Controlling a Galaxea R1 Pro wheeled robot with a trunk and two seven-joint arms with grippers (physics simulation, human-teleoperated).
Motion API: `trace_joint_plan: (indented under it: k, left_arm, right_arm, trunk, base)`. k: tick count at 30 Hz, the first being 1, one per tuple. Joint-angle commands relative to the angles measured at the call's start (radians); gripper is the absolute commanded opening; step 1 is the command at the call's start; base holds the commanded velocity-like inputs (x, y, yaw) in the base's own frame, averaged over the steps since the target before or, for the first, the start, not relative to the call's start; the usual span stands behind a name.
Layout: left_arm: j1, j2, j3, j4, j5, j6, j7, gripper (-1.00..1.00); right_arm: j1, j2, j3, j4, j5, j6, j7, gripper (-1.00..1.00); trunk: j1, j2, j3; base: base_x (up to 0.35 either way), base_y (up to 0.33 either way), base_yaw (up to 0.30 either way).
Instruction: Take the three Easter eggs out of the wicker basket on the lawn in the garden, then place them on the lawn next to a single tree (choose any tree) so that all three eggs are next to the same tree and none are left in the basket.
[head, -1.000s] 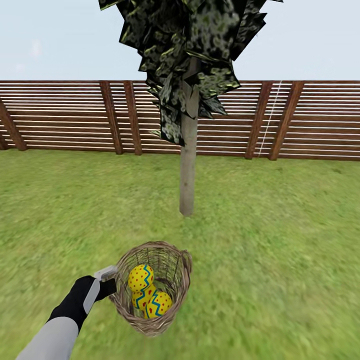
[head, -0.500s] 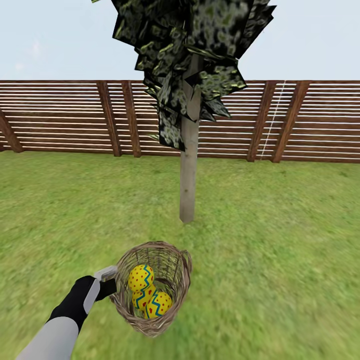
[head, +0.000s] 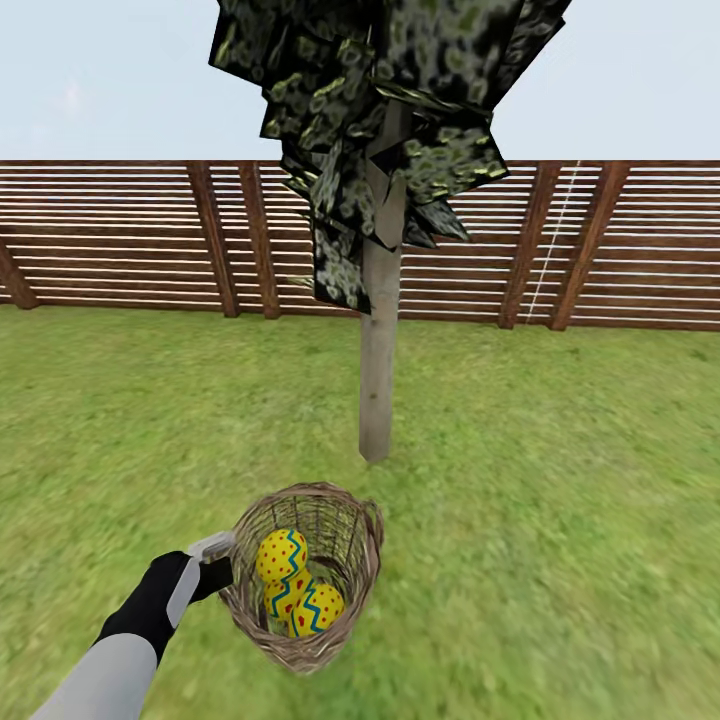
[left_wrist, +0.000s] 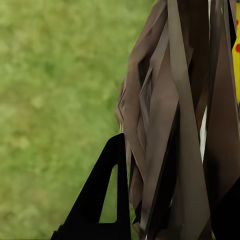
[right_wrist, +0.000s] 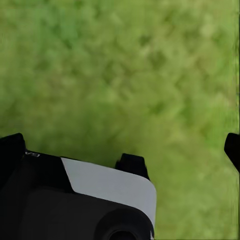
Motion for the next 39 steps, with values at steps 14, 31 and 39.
trace_joint_plan:
  k: [14,31,39]
  left_arm:
    - [-0.001,-0.002,0.001,-0.003,0.017,0.002,0.007,-1.0]
    - [-0.001,0.005,-0.002,-0.002,0.014,-0.002,-0.002,-1.0]
    - [-0.001,0.006,0.0,-0.003,0.015,-0.003,-0.003,-1.0]
  right_arm:
    - [-0.001,0.0,0.0,-0.032,0.006,-0.009,-0.007,1.0]
    - [-0.001,-0.001,0.0,-0.033,0.006,-0.01,-0.007,1.0]
    - [-0.001,-0.003,-0.002,-0.033,0.003,-0.009,-0.005,1.0]
  trunk:
    - [-0.019,0.034,0.015]
    - [-0.019,0.034,0.015]
    - [-0.019,0.034,0.022]
  base:
    - [0.327,0.0,0.247]
    - [0.212,-0.088,0.178]
    - [0.151,-0.146,-0.196]
